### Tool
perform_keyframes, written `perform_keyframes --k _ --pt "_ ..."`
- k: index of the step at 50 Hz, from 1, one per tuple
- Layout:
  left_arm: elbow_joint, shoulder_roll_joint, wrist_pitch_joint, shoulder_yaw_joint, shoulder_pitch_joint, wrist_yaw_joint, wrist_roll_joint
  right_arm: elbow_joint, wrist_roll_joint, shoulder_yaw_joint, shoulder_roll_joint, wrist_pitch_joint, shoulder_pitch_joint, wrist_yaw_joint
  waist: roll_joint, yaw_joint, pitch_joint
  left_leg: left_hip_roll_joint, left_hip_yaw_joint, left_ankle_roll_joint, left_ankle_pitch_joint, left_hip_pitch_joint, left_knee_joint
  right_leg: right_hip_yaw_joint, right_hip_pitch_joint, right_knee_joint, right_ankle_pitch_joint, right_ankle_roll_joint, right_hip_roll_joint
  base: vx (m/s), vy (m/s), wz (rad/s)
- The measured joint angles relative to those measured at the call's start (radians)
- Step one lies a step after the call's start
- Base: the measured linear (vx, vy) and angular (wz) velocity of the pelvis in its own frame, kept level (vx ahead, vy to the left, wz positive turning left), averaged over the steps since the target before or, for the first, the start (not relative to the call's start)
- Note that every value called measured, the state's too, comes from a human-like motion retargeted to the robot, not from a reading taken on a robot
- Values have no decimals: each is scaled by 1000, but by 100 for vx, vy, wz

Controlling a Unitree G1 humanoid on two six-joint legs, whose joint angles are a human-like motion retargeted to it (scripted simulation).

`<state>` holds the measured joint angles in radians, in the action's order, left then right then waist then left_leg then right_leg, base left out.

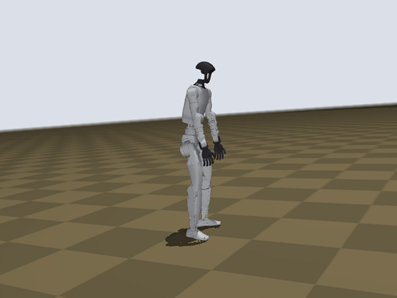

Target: Upper body actions

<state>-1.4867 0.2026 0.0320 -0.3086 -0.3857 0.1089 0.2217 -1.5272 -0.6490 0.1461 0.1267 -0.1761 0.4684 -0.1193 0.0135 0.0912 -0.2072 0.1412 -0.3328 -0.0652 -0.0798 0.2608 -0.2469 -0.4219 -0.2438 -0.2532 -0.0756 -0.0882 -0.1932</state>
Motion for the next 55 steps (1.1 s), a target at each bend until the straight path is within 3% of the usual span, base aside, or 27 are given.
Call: perform_keyframes --k 9,18,25,33,38,42,45,50,55 --pt "33 49 2 42 -282 -13 7 16 -76 9 6 18 285 -57 3 -18 -28 71 13 13 -129 343 -353 67 -316 -279 -102 17 -27 -25 -2 -9" --pt "52 58 -7 41 -364 -15 -4 58 -99 -1 13 -9 346 -40 29 -41 -81 77 -26 24 -143 410 -410 94 -409 -324 -96 36 -39 -12 0 -14" --pt "84 52 12 12 -249 16 0 44 -121 -13 13 3 266 8 31 -32 -65 59 -46 25 -120 291 -316 88 -303 -242 -67 23 -41 13 2 -3" --pt "76 -28 -7 -16 3 30 -69 115 -42 -41 3 -38 -27 36 8 -24 -11 -19 -52 13 40 1 73 30 -2 117 82 -19 0 23 1 9" --pt "16 -24 -17 42 193 22 68 43 -67 -33 10 -43 -242 112 0 -19 43 -70 -41 15 110 -183 267 -23 168 261 128 -29 29 41 3 14" --pt "-70 -24 46 25 281 -13 222 -118 -155 -9 40 33 -316 141 -1 -5 92 -63 -22 7 87 -179 234 -24 176 244 103 -25 23 18 5 18" --pt "-167 -34 89 4 303 -53 200 -173 -142 -14 57 101 -357 102 -2 -21 65 -69 -33 18 82 -211 238 -23 198 238 99 -20 33 0 0 -6" --pt "-166 -57 63 -56 405 74 131 -173 -128 10 59 108 -425 78 -6 0 103 -75 -40 18 80 -230 256 -31 209 254 104 -25 34 13 4 -7" --pt "-114 -83 49 -111 440 95 86 -144 -94 46 42 61 -427 35 -8 16 104 -78 -40 25 77 -232 254 -29 206 246 102 -23 36 0 0 0"
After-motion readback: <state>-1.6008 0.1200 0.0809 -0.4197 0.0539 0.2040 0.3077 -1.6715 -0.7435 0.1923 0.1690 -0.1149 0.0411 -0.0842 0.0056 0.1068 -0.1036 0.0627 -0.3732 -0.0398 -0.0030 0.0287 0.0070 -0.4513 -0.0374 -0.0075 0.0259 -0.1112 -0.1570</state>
